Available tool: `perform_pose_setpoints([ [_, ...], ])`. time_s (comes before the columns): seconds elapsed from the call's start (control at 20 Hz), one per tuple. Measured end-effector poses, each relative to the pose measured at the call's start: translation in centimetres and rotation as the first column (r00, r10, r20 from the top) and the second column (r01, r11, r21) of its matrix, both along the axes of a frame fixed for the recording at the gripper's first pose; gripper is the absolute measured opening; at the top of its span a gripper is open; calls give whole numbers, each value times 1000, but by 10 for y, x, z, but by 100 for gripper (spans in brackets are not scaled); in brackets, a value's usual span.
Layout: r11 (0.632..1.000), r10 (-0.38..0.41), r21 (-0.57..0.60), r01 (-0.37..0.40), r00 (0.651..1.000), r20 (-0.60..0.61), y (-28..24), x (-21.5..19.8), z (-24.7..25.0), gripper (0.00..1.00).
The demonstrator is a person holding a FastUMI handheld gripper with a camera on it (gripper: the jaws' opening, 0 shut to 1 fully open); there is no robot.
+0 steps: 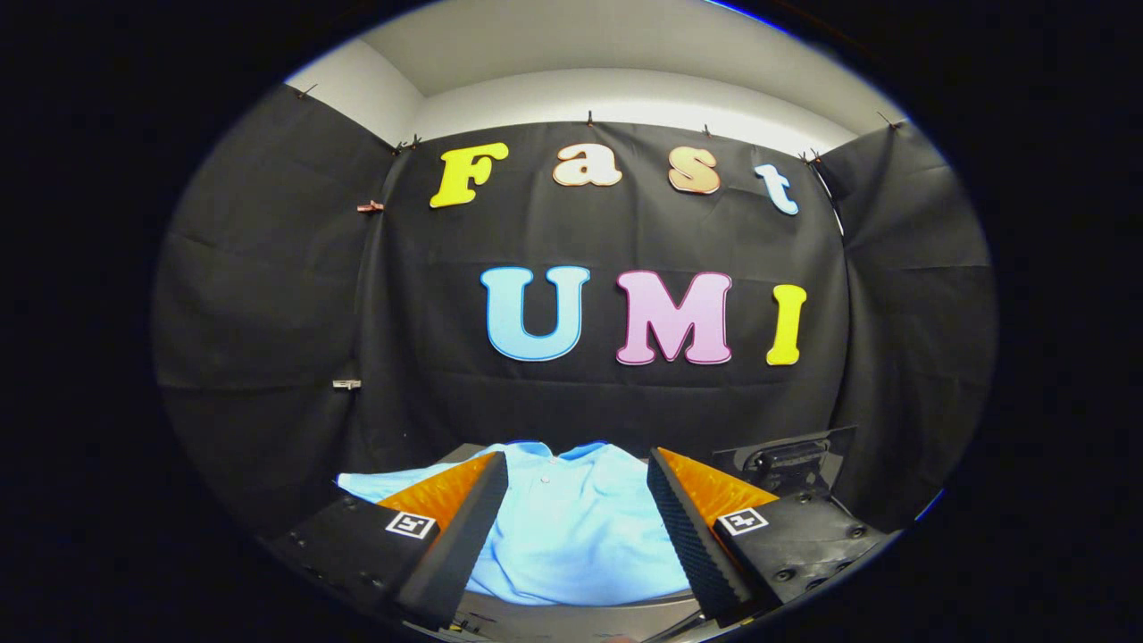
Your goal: Put the clothes into the washing machine and then close the washing machine lid.
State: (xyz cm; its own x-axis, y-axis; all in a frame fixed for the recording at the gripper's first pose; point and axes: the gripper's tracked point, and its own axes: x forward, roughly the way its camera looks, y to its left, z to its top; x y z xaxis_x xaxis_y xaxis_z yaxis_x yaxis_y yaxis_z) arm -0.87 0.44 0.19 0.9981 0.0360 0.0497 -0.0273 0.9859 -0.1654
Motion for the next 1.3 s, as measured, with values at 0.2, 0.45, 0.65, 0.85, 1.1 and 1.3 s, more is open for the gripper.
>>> perform_pose_setpoints([
  [0.2,1000,-6,7,6,1000,4,-5,-2,3,98],
  [0.45,1000,-20,11,20,1000,-19,-11,3,-5,98],
  [0.65,999,38,-20,-39,999,-37,0,12,-7,98],
  [0.85,995,87,-31,-91,990,-110,10,27,-21,98],
  [1.1,989,102,-86,-121,974,-200,17,49,-34,98],
  [1.3,984,84,-117,-135,926,-368,20,77,-69,98],
])
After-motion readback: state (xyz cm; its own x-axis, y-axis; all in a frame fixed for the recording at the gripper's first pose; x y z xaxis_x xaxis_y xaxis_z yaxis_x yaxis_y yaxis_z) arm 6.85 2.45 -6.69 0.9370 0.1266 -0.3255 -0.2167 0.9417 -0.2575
